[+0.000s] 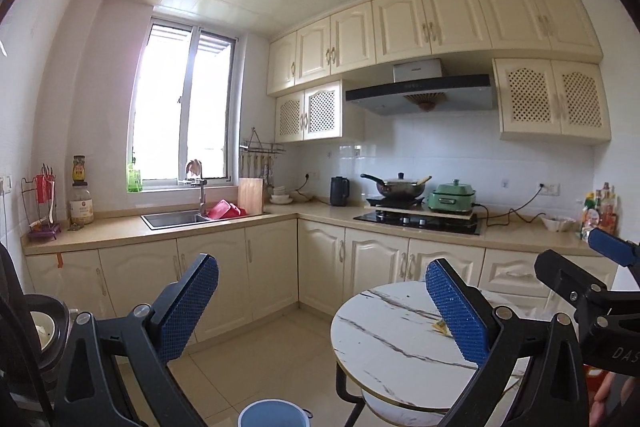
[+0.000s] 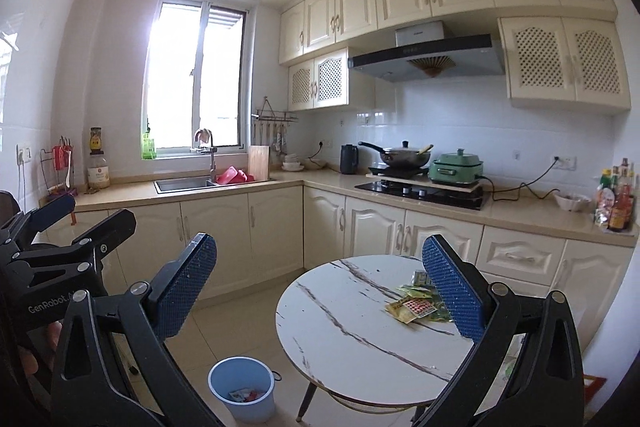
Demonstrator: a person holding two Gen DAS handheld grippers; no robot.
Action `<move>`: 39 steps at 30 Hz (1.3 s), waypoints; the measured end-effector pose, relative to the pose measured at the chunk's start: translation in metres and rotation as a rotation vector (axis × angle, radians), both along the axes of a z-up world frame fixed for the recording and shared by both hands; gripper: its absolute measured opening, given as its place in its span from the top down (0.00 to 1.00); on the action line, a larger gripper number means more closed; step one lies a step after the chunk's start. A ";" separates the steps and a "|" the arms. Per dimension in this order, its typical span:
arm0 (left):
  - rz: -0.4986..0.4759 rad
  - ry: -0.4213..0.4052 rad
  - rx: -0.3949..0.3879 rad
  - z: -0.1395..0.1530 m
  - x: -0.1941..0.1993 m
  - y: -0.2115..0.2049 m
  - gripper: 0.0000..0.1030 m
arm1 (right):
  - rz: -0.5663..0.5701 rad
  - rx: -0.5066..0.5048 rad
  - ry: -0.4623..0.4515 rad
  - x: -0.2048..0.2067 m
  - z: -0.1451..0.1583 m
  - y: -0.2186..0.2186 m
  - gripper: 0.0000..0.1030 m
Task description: Collect trash
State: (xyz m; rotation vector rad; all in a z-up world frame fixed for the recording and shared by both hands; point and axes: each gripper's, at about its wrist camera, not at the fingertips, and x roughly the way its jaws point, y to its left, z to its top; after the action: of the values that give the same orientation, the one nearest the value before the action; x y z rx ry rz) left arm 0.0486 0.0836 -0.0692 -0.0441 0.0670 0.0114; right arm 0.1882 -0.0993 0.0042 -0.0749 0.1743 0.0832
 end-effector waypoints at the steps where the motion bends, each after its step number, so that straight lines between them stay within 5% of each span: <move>1: -0.003 -0.006 0.006 -0.003 -0.006 -0.001 0.01 | -0.005 0.000 -0.005 -0.004 0.001 -0.003 0.00; 8: -0.007 -0.002 0.021 -0.018 -0.020 0.001 0.01 | -0.035 0.022 -0.023 -0.012 0.002 -0.018 0.00; 19: -0.022 0.046 0.023 -0.003 0.026 -0.006 0.01 | -0.058 0.023 0.022 0.009 -0.010 -0.030 0.00; 30: -0.072 0.278 0.001 -0.010 0.156 -0.037 0.01 | -0.210 0.045 0.186 0.080 -0.067 -0.103 0.00; 39: -0.247 0.492 0.015 -0.013 0.298 -0.103 0.01 | -0.328 0.091 0.390 0.156 -0.145 -0.198 0.00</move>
State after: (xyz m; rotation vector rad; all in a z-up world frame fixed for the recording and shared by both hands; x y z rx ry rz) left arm 0.3463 -0.0197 -0.0822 -0.0170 0.5634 -0.2245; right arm 0.3447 -0.2971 -0.1407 0.0625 0.5688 -0.2234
